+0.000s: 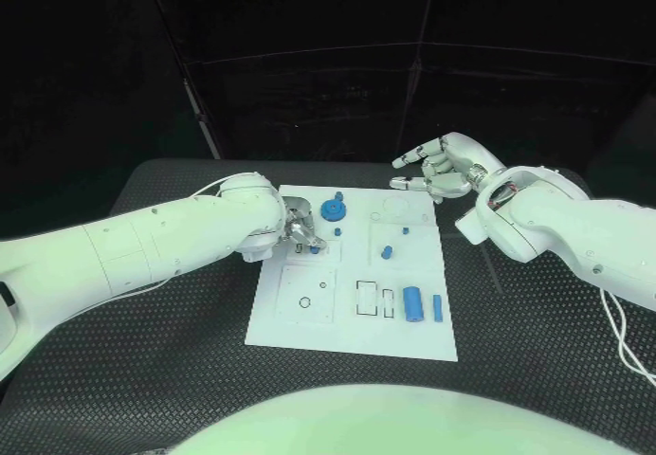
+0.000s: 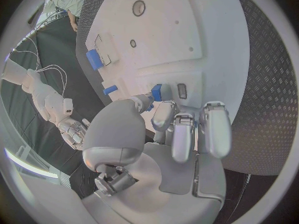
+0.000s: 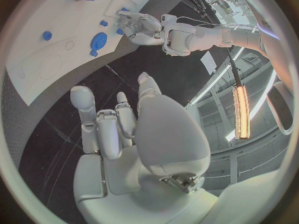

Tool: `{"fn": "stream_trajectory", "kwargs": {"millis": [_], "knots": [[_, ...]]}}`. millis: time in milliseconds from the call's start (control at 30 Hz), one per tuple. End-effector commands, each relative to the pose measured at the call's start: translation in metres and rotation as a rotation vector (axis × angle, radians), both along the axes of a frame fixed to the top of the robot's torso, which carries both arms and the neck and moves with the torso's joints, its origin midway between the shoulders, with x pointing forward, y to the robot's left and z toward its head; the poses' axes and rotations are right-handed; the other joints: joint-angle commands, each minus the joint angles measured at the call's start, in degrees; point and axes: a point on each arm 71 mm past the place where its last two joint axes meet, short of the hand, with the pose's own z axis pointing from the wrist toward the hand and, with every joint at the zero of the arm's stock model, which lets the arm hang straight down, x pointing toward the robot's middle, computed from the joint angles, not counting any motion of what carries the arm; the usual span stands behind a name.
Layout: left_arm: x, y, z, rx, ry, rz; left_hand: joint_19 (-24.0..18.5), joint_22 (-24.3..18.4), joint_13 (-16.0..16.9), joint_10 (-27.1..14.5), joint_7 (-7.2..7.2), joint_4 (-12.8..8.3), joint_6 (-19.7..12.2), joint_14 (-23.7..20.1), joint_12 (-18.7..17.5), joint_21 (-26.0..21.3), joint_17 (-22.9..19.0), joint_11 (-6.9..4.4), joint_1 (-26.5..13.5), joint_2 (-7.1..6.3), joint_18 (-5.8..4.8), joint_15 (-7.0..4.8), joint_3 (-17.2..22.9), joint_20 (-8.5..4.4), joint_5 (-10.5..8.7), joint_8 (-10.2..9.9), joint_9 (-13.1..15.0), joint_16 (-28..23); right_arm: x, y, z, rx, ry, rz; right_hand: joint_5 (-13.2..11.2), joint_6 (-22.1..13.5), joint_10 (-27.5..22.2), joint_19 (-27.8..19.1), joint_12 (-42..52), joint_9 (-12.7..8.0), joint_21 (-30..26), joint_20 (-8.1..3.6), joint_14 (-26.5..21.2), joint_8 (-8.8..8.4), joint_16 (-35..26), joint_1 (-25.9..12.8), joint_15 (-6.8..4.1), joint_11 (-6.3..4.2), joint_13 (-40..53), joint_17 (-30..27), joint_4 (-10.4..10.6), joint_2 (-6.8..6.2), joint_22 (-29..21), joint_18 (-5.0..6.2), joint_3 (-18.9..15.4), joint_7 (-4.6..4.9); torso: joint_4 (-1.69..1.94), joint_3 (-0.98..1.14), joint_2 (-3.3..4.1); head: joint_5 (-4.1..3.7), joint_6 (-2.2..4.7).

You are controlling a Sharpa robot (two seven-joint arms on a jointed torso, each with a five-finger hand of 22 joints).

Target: Assemble the parts on the task board

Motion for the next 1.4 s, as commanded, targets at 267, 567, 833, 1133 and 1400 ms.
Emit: {"fn": "stream_trajectory", "kwargs": {"millis": [267, 567, 833, 1133, 1400], "knots": [[-0.001, 0.002, -0.005, 0.025, 0.028, -0.009, 0.2, 0.2, -0.1, 0.1, -0.40, -7.0, 0.1, 6.0, 0.4, 0.1, 15.1, 0.03, -3.0, -1.21, -0.63, -0.42, 4.8, -0.17, -0.10, 0.2, 0.3, 0.2, 0.000, 0.001, 0.001, -0.003, -0.003, 0.012, 0.2, 0.4, -0.3, -0.4, -0.5, 0.1, -0.3, -0.01, 3.1, 0.41, -0.3, 0.0, -0.36, -0.25, -0.2, 1.5, 0.1, 0.38, -0.3, 1.16, -0.4, 0.06, 0.02, -0.03, -0.02, -0.05, 0.01], [0.001, 0.005, -0.004, 0.014, 0.006, 0.013, 0.4, 0.7, 0.0, 0.2, -0.55, -0.8, 1.1, 6.0, 0.7, 0.2, 15.1, -0.06, -10.4, -3.13, -0.70, -0.54, -6.2, -0.27, -0.12, 0.5, 0.3, 0.2, 0.000, 0.001, 0.001, -0.003, -0.005, 0.009, 0.1, 0.2, -0.5, -0.7, -0.7, 0.0, -0.6, -0.02, 3.0, 0.38, -0.5, -0.3, -0.36, -0.22, -0.5, 1.2, 0.3, 0.32, -0.8, 1.24, -0.7, 0.10, 0.09, -0.03, 0.02, -0.16, 0.16], [0.003, 0.007, -0.002, 0.002, -0.018, 0.035, 0.6, 1.1, 0.2, 0.3, -0.87, 3.4, 1.2, 6.0, 1.0, 0.3, 15.1, -0.35, -10.3, -2.45, -0.75, -0.81, -15.0, -0.56, -0.07, 0.5, 0.2, 0.2, 0.001, 0.000, 0.001, -0.003, -0.007, 0.006, 0.1, 0.1, -0.7, -1.0, -0.8, 0.0, -0.9, -0.02, 2.9, 0.35, -0.7, -0.5, -0.34, -0.19, -0.7, 0.8, 0.4, 0.35, -1.4, 1.33, -1.0, 0.14, 0.04, -0.07, 0.00, -0.13, 0.19], [0.004, 0.008, 0.004, -0.020, -0.041, 0.048, 0.6, 1.1, 0.0, 0.1, -0.87, 6.0, 1.2, 6.0, 1.0, 0.1, 15.1, -0.37, -10.8, -1.18, -0.72, -0.85, -21.7, -0.62, -0.07, 0.4, 0.2, 0.2, 0.001, -0.001, 0.001, -0.008, -0.016, 0.004, 0.0, 0.0, -0.9, -1.3, -0.9, 0.0, -1.3, 0.00, 2.8, 0.31, -0.8, -0.8, -0.30, -0.15, -0.8, 0.5, 0.6, 0.36, -1.9, 1.42, -1.2, 0.18, 0.06, -0.05, 0.00, -0.07, 0.31], [0.008, 0.008, 0.022, -0.059, -0.065, 0.053, 0.4, 0.7, -0.4, -0.1, -0.82, 6.0, 1.0, 6.0, 0.8, -0.3, 15.1, -0.33, -11.4, -0.27, -0.62, -0.84, -24.6, -0.62, -0.06, 0.4, 0.1, 0.2, 0.003, -0.002, 0.000, -0.009, -0.017, 0.001, -0.2, -0.1, -0.9, -1.4, -1.0, 0.0, -1.4, 0.02, 2.8, 0.30, -0.9, -0.9, -0.28, -0.13, -0.9, 0.4, 0.7, 0.38, -2.1, 1.44, -1.4, 0.20, 0.01, -0.02, -0.06, 0.02, 0.24]]}}
